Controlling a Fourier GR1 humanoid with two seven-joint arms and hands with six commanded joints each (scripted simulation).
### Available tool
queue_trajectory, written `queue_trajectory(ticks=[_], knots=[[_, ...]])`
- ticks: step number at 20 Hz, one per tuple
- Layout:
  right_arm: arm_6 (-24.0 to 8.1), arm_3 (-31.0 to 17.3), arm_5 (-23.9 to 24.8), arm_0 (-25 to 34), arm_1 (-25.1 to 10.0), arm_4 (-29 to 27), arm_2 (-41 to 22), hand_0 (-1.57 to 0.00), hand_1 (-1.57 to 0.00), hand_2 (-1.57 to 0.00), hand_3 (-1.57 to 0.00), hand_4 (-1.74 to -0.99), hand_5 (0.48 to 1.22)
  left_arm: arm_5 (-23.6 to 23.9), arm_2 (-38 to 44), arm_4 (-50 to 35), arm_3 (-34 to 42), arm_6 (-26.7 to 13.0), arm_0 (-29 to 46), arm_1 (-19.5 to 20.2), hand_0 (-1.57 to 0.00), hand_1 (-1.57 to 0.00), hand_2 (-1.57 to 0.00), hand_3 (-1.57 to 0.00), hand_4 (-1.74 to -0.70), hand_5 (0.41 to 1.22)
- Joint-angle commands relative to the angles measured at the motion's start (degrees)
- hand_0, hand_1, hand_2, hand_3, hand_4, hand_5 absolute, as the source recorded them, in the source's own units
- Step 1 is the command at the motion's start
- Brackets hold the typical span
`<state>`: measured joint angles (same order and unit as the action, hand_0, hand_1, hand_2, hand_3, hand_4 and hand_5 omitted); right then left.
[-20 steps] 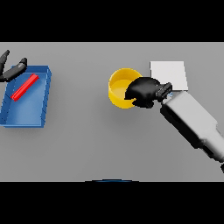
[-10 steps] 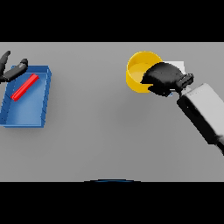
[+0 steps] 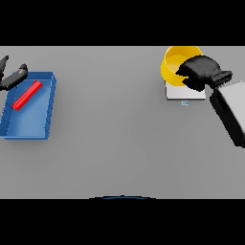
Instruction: Pick up the red beaker and tilt it to pour out 1 green nut into yellow bowl. Pick up the yellow bowl and place it on the metallic measuring scale.
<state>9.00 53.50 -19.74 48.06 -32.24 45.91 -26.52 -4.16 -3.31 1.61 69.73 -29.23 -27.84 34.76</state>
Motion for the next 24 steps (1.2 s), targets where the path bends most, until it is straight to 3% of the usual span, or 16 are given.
queue_trajectory(ticks=[1, 6, 16, 18, 19, 20, 24], knots=[[0.62, -2.26, 1.0, 0.56, 0.32, -0.02, 0.42, -1.57, -1.57, -1.53, -1.16, -1.741, 1.221, -0.05, -0.01, -0.06, 0.72, -0.61, 0.53, 0.29, 0.0, 0.0, 0.0, 0.0, -0.86, 0.768], [3.4, -11.45, 4.71, 1.72, 1.47, 0.61, 0.87, -1.57, -1.57, -1.43, -1.29, -1.741, 1.221, 0.0, -0.78, 0.71, -0.82, -1.58, -0.53, -0.47, 0.0, 0.0, 0.0, 0.0, -0.86, 0.797], [4.18, -18.32, 5.77, 2.82, 3.25, 0.16, 1.44, -1.57, -1.57, -1.37, -1.45, -1.741, 1.221, -0.48, -0.98, 0.82, -1.48, -0.89, -1.05, -0.58, 0.0, 0.0, 0.0, 0.0, -0.84, 0.783], [4.3, -18.91, 5.92, 3.04, 3.45, -0.04, 1.56, -1.57, -1.5, -1.44, -1.25, -1.741, 1.221, -0.34, -1.27, 1.15, -1.33, -1.15, -1.15, -0.62, 0.0, 0.0, 0.0, 0.0, -0.84, 0.779], [3.64, -19.59, 5.58, 3.33, 3.64, 0.07, 1.59, -1.56, -1.43, -1.34, -1.11, -1.682, 1.221, -0.41, -0.87, 1.07, -1.43, -0.74, -0.82, -0.09, 0.0, 0.0, 0.0, 0.0, -0.84, 0.775], [2.95, -19.93, 5.79, 3.34, 4.06, -0.01, 1.64, -1.47, -1.28, -1.18, -0.96, -1.632, 1.145, -0.4, -0.97, 1.11, -2.0, -0.39, -0.87, -0.43, 0.0, 0.0, 0.0, 0.0, -0.84, 0.773], [2.45, -19.87, 3.47, 3.16, 4.16, -2.13, 3.2, -0.76, -0.67, -0.58, -0.48, -1.513, 0.923, -0.47, -0.5, 0.24, -1.01, -0.99, -0.8, -0.41, 0.0, 0.0, 0.0, 0.0, -0.84, 0.764]])
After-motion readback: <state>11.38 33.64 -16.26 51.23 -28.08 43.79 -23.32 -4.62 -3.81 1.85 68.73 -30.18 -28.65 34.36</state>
